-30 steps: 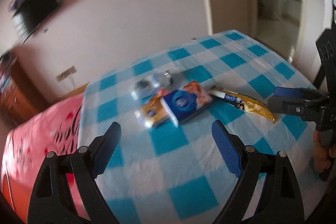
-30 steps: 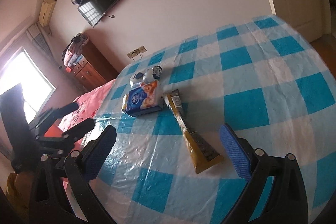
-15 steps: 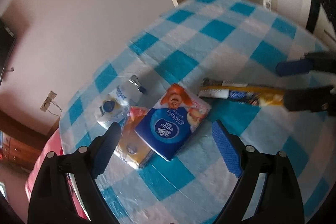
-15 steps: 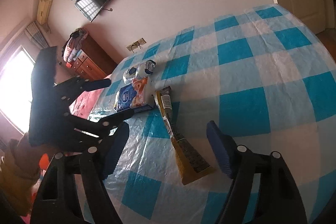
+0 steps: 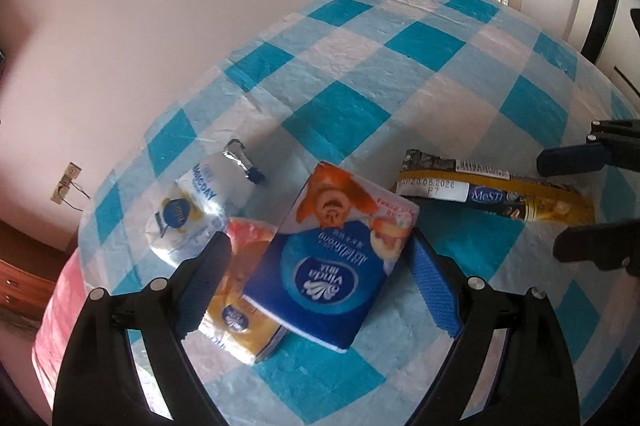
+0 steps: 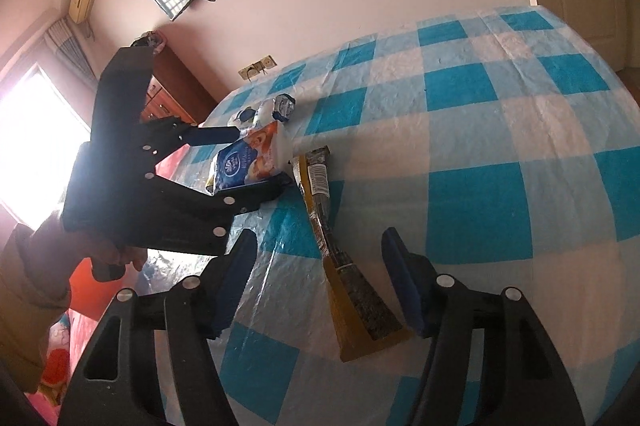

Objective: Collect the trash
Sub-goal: 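Grasp the blue tissue pack with the left gripper while the right gripper grasps the yellow wrapper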

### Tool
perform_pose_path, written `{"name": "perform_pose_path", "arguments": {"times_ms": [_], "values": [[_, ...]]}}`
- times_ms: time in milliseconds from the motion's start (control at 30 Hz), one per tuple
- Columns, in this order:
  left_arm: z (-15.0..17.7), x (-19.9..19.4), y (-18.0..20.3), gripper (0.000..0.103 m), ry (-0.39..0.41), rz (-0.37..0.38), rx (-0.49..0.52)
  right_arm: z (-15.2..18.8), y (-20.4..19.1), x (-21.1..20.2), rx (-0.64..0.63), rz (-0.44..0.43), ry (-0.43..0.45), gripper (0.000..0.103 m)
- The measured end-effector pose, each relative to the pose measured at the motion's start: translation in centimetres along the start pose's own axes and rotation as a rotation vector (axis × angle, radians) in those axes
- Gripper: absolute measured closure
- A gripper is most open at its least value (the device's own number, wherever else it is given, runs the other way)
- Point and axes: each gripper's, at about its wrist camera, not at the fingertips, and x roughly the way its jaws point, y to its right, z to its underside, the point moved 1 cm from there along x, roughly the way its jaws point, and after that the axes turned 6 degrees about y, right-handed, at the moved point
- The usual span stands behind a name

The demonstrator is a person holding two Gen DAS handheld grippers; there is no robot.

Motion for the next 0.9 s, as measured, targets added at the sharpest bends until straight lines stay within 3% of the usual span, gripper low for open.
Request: {"name": "perform_pose_path", "arguments": {"times_ms": [67, 167, 367, 600, 900], "values": [[-0.1, 0.1, -0.1, 0.016, 0.008, 0.015, -0.028, 0.0, 0.0, 0.0, -0.002, 0.003, 0.0, 0.038], [0.0, 0.0, -0.1, 0.027, 0.021, 0.039, -0.067, 0.0, 0.0, 0.0, -0.007, 0.006, 0.0, 0.038], [0.4, -0.6, 0.5, 0.037, 0.026, 0.016, -0.116, 0.0, -0.2, 0.1, -0.023, 0.013, -0.003, 0.039], [1.6, -1.8, 1.2, 0.039, 0.027, 0.012, -0.187, 0.0, -0.2, 0.2, -0.043, 0.055, -0.002, 0.054], [4.3, -5.1, 1.7, 0.039, 0.061, 0.014, -0.336, 0.1, -0.3, 0.3, -0.049, 0.072, -0.003, 0.061]]}}
